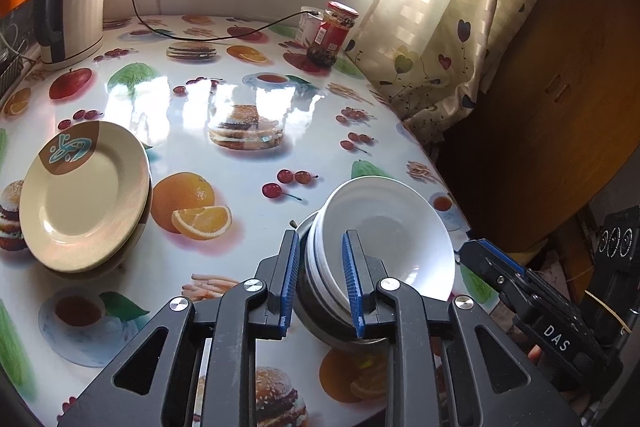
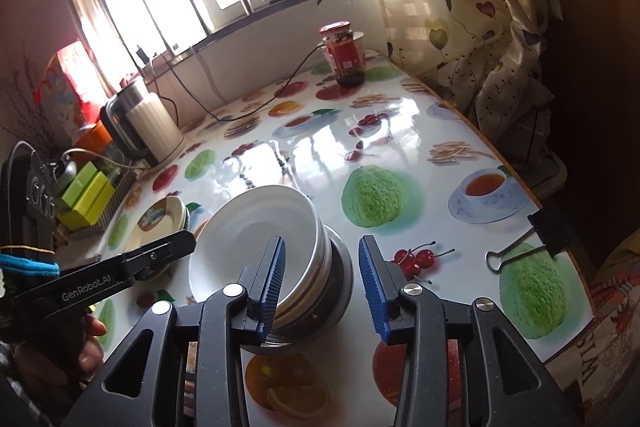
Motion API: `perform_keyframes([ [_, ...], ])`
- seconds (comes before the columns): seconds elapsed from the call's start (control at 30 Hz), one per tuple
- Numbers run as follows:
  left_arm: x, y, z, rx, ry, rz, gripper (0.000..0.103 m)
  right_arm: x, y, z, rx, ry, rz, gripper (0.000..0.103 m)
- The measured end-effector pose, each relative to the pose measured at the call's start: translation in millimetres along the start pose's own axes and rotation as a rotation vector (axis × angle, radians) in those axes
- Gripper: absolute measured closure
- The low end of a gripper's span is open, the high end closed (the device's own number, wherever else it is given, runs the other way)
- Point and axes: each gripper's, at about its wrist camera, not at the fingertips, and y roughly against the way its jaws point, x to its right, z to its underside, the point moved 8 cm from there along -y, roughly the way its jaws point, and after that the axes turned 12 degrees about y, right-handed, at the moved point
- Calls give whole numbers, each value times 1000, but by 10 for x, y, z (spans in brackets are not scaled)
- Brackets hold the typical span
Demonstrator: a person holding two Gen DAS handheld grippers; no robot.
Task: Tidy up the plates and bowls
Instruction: 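Lower the blue-striped bowl into the steel bowl stack, grip the steel rim, then lift the nested steel bowl stack with both grippers, tilting it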
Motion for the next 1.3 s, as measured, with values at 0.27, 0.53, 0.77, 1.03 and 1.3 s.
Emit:
perform_keyframes([
  [0.27, -211, 102, 39, 26, 32, 4, 79, 109, 104, 36, 18, -24, 18, 65],
  [0.53, -468, 90, 117, 12, 88, 26, 68, 269, 114, 166, 24, -74, -7, 65],
  [0.77, -530, -57, 221, -44, 140, 78, 68, 372, -14, 337, 7, -141, -66, 65],
  [1.03, -540, -173, 225, -52, 186, 125, 68, 440, -229, 471, -18, -227, -166, 65],
  [1.3, -557, -292, 233, -89, 239, 183, 68, 396, -352, 524, -28, -243, -233, 66],
])
